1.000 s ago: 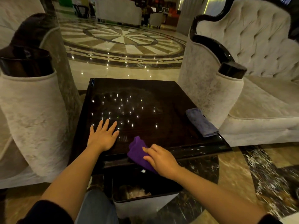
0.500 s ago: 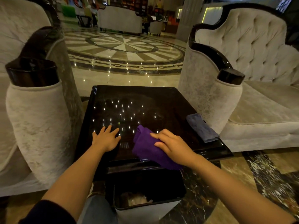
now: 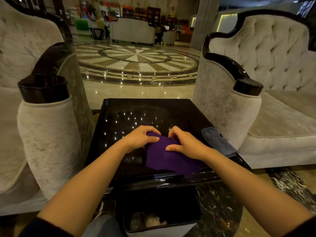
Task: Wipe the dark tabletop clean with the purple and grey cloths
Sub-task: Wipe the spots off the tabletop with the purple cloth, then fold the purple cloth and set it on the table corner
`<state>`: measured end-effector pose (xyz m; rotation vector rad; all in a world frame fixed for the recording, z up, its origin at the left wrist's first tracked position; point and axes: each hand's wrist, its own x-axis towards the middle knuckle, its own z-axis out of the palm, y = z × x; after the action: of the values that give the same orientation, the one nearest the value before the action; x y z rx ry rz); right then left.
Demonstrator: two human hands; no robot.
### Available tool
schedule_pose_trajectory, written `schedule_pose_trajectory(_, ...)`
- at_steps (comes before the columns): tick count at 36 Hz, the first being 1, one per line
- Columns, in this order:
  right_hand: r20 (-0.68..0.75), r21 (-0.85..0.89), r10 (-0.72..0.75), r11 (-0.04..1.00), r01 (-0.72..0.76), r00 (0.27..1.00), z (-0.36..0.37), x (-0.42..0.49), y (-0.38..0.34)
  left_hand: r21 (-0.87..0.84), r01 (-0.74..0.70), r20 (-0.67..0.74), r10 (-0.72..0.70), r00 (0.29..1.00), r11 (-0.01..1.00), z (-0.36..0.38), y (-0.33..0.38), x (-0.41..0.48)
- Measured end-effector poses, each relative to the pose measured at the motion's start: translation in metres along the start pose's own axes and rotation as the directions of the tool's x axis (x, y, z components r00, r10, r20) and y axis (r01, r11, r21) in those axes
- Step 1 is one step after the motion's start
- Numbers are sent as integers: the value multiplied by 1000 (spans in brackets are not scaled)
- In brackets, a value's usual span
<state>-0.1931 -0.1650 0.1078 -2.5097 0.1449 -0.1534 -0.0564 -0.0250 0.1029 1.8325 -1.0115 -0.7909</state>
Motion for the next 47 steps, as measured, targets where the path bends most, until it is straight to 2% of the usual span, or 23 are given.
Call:
schedule_pose_trajectory(5, 20, -51, 58, 997, -57, 998, -19, 16, 10, 14, -110, -121, 111, 986, 994, 4, 4, 10)
schedule_pose_trajectory(10, 49, -120, 141, 984, -135, 989, -43, 33, 24, 91, -155, -207, 170, 963, 984, 6, 16, 25)
schedule_pose_trajectory(16, -28, -143, 165, 975, -167, 986, -72, 49, 44, 185, -177, -306, 228, 924, 967, 13, 31, 57)
schedule_pose_trajectory(19, -3, -92, 228, 969, -228, 974, -74, 49, 60, 205, -135, -262, 187, 947, 969, 19, 26, 74)
schedule_pose_trajectory(23, 156, -72, 286, 958, -278, 945, -53, 40, 86, 218, 20, -92, 0, 996, 976, 33, 2, 88)
schedule_pose_trajectory(25, 220, -90, 294, 955, -281, 930, -39, 38, 100, 235, 100, -24, -97, 995, 967, 42, -12, 95)
schedule_pose_trajectory(28, 283, -95, 289, 957, -274, 914, -24, 36, 115, 251, 171, -7, -175, 985, 953, 50, -29, 102)
schedule_pose_trajectory(31, 318, -60, 290, 956, -287, 902, -22, 36, 122, 276, 196, 11, -207, 978, 941, 50, -37, 108)
schedule_pose_trajectory(36, 364, -61, 313, 948, -313, 877, -21, 38, 121, 384, 198, 120, -261, 958, 902, 48, -33, 116)
schedule_pose_trajectory(41, 491, -65, 274, 958, -279, 827, -21, 43, 121, 429, 176, 245, -301, 921, 886, 48, -24, 128)
schedule_pose_trajectory(44, 491, -11, 230, 966, -257, 840, -25, 48, 125, 424, 138, 229, -253, 940, 895, 45, -20, 136)
schedule_pose_trajectory(47, 418, 99, 226, 952, -291, 880, -38, 56, 136, 408, 105, 122, -168, 978, 907, 42, -16, 147)
